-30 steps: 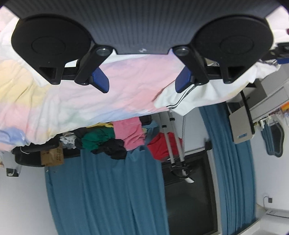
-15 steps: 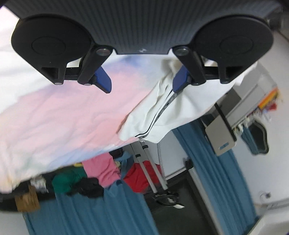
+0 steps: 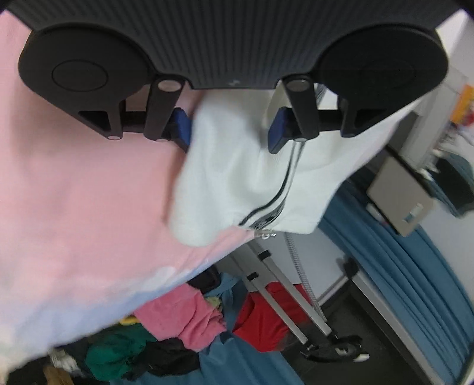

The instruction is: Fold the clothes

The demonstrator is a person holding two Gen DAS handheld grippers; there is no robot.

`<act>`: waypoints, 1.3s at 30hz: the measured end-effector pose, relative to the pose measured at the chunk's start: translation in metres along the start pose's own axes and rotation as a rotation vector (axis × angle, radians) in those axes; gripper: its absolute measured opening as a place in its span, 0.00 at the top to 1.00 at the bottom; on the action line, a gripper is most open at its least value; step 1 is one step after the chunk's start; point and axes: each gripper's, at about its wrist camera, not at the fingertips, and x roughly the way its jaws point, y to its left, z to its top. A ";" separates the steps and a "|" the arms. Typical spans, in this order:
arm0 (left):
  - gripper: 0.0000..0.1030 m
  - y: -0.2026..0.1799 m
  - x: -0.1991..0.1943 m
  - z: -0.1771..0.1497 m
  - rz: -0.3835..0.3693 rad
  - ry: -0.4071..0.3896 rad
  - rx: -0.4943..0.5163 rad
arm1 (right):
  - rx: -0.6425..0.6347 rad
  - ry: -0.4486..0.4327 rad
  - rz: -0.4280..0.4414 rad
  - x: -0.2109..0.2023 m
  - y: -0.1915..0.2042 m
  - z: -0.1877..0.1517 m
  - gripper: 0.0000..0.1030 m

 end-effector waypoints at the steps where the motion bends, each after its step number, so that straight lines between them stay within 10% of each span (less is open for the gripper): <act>1: 0.02 0.002 0.003 0.000 -0.005 -0.004 0.001 | -0.020 -0.007 -0.014 0.002 0.009 0.000 0.60; 5: 0.01 -0.001 0.007 0.001 -0.014 -0.033 0.026 | -0.064 -0.036 -0.037 -0.009 0.032 0.001 0.86; 14: 0.01 -0.004 -0.012 0.007 -0.011 -0.045 0.022 | -0.025 -0.273 -0.222 -0.108 -0.008 0.075 0.88; 29: 0.01 -0.010 -0.037 0.013 -0.045 -0.079 0.066 | 0.152 -0.282 -0.456 -0.245 -0.136 0.056 0.91; 39: 0.01 -0.015 -0.048 0.007 -0.051 -0.056 0.114 | 0.244 -0.284 -0.541 -0.289 -0.185 -0.025 0.94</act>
